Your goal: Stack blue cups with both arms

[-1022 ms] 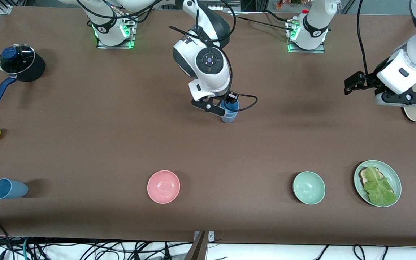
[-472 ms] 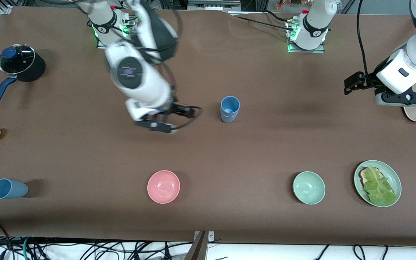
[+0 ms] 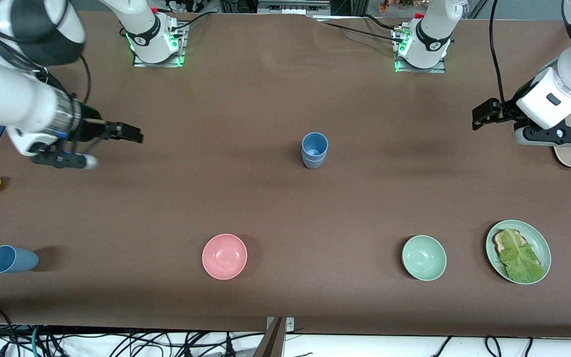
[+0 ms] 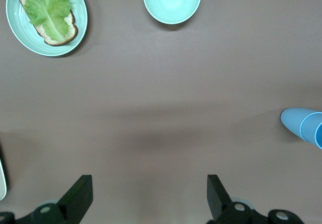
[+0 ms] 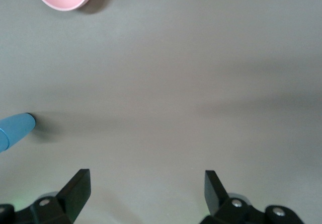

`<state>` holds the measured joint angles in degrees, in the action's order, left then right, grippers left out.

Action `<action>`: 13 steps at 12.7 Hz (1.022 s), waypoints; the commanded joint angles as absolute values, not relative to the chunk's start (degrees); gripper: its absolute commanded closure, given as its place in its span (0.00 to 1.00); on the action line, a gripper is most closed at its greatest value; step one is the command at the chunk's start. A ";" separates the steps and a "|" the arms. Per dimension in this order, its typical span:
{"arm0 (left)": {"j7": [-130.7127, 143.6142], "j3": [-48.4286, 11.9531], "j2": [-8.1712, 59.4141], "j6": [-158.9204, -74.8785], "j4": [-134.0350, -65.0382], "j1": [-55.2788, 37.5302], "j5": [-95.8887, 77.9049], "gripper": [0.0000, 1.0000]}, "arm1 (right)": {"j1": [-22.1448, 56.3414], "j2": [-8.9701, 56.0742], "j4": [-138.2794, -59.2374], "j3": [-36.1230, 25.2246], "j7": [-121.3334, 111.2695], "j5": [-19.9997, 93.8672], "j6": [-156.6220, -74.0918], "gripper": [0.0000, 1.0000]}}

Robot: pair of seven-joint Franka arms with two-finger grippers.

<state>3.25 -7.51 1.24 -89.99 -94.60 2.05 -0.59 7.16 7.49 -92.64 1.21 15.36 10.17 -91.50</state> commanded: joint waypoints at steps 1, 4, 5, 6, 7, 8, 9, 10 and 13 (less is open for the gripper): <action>3.43 -7.38 0.79 -90.00 -94.83 1.58 -0.18 0.00 | 6.07 0.46 -96.85 2.81 15.38 5.73 -91.58 0.00; 3.43 -7.38 0.79 -90.00 -94.83 1.58 -0.18 0.00 | 6.06 0.26 -95.98 1.50 14.51 2.29 -89.83 0.00; 3.43 -7.38 0.79 -90.00 -94.83 1.58 -0.18 0.00 | 6.06 0.26 -96.06 1.23 12.94 1.76 -89.91 0.00; 3.43 -7.30 0.79 -90.00 -94.83 1.58 -0.18 0.00 | 6.06 0.44 -95.89 0.36 12.05 0.63 -89.91 0.00; 3.43 -7.38 0.79 -90.00 -94.83 1.58 -0.18 0.00 | 6.06 0.61 -95.63 0.26 11.69 -0.08 -89.91 0.00; 3.43 -7.38 0.79 -90.00 -94.83 1.58 -0.18 0.00 | 6.06 0.96 -94.58 0.26 11.69 -0.09 -89.91 0.00; 3.43 -7.38 0.79 -90.00 -94.83 1.58 -0.18 0.00 | 6.15 1.14 -93.87 0.35 11.69 -0.09 -89.65 0.00; 3.43 -7.30 0.79 -90.00 -94.83 1.58 -0.18 0.00 | 6.07 0.97 -93.95 0.26 11.69 -0.17 -88.60 0.00; 3.43 -7.30 0.79 -90.00 -94.83 1.58 -0.18 0.00 | 5.89 1.14 -91.42 -0.97 11.16 -0.09 -85.89 0.00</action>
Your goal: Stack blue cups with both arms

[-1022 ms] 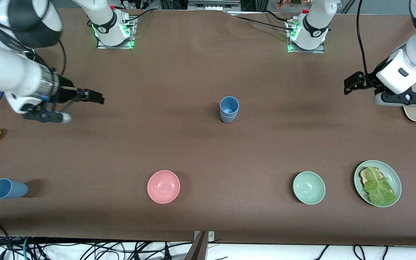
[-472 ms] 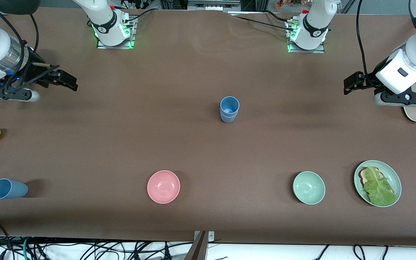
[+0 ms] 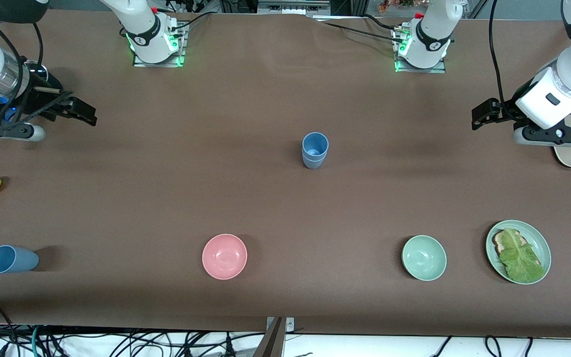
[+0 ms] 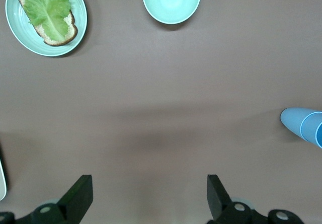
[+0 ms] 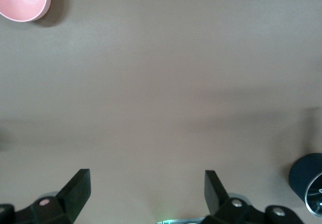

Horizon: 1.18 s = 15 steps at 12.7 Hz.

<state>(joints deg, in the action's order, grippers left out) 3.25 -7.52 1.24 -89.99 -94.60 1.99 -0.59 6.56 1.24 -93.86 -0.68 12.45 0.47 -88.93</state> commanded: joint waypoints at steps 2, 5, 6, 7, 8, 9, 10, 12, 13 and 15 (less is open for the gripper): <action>3.43 -7.38 0.79 -90.00 -94.83 1.58 -0.18 0.00 | 5.98 0.88 -90.62 -1.32 10.20 -0.09 -84.38 0.00; 3.43 -7.30 0.79 -90.00 -94.83 1.58 -0.18 0.00 | 5.80 1.14 -89.12 -2.90 8.35 0.09 -84.11 0.00; 3.43 -7.38 0.79 -90.00 -94.83 1.58 -0.18 0.00 | 5.80 1.06 -89.21 -2.90 8.61 -0.09 -83.85 0.00; 3.43 -7.38 0.79 -90.00 -94.83 1.58 -0.18 0.00 | 5.80 1.05 -89.21 -2.90 8.70 -0.09 -82.89 0.00; 3.43 -7.38 0.79 -90.00 -94.83 1.58 -0.18 0.00 | 5.80 1.05 -89.21 -2.90 8.79 -0.09 -82.45 0.00; 3.43 -7.38 0.79 -90.00 -94.83 1.58 -0.18 0.00 | 5.89 1.05 -89.21 -2.90 8.70 -0.17 -82.35 0.00; 3.43 -7.38 0.79 -90.00 -94.83 1.58 -0.18 0.00 | 5.80 1.05 -89.21 -2.90 8.79 -0.09 -82.18 0.00; 3.43 -7.38 0.79 -90.00 -94.83 1.58 -0.18 0.00 | 5.80 1.05 -89.21 -2.90 9.23 -0.09 -81.65 0.00; 3.43 -7.30 0.79 -90.00 -94.83 1.67 -0.18 0.00 | 5.80 1.05 -89.21 -2.90 9.23 0.00 -81.56 0.00; 3.34 -7.29 0.79 -90.00 -94.83 1.67 -0.18 0.00 | 5.80 1.05 -89.21 -2.90 9.32 0.00 -81.56 0.00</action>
